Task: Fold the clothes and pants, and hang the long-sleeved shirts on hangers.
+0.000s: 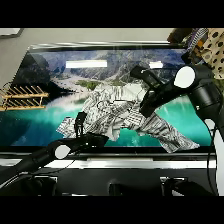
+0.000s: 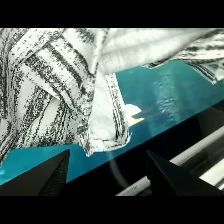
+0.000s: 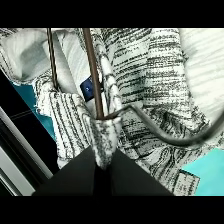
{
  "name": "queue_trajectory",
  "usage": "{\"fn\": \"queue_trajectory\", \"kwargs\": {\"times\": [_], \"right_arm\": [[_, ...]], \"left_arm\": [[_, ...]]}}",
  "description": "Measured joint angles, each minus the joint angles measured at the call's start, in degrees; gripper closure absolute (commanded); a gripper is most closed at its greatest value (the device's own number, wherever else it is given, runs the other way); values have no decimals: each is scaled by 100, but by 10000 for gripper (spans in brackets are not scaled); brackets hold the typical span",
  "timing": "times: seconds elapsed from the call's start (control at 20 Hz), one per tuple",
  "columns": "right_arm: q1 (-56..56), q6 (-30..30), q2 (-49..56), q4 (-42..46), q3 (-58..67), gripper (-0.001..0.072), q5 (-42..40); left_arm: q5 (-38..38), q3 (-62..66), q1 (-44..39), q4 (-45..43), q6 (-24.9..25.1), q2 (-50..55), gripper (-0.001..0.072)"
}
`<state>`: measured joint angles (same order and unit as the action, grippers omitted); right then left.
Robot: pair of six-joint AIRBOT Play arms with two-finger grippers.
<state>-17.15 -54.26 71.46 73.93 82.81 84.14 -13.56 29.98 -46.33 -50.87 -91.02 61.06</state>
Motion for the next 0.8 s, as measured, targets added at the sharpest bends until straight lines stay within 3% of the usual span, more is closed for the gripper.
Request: {"fn": "queue_trajectory", "kwargs": {"times": [0.05,0.15,0.2,0.25,0.3,0.55,0.8], "right_arm": [[0,-61,0,-22,0,689,0],[0,-144,-7,-83,0,689,9],[0,-168,-22,-107,2,689,22],[0,-195,-46,-129,2,689,37],[0,-203,-70,-142,2,689,50],[0,-332,-164,-173,2,690,308],[0,-424,-361,-188,4,690,785]], "left_arm": [[205,-11,-39,7,-105,90,397],[597,-22,-94,15,-306,271,416],[752,-26,-109,20,-426,352,495],[894,-26,-120,20,-562,431,640],[986,-28,-131,20,-664,492,686],[1075,98,33,20,-903,525,689],[-122,789,1073,-4,-398,369,689]]}}
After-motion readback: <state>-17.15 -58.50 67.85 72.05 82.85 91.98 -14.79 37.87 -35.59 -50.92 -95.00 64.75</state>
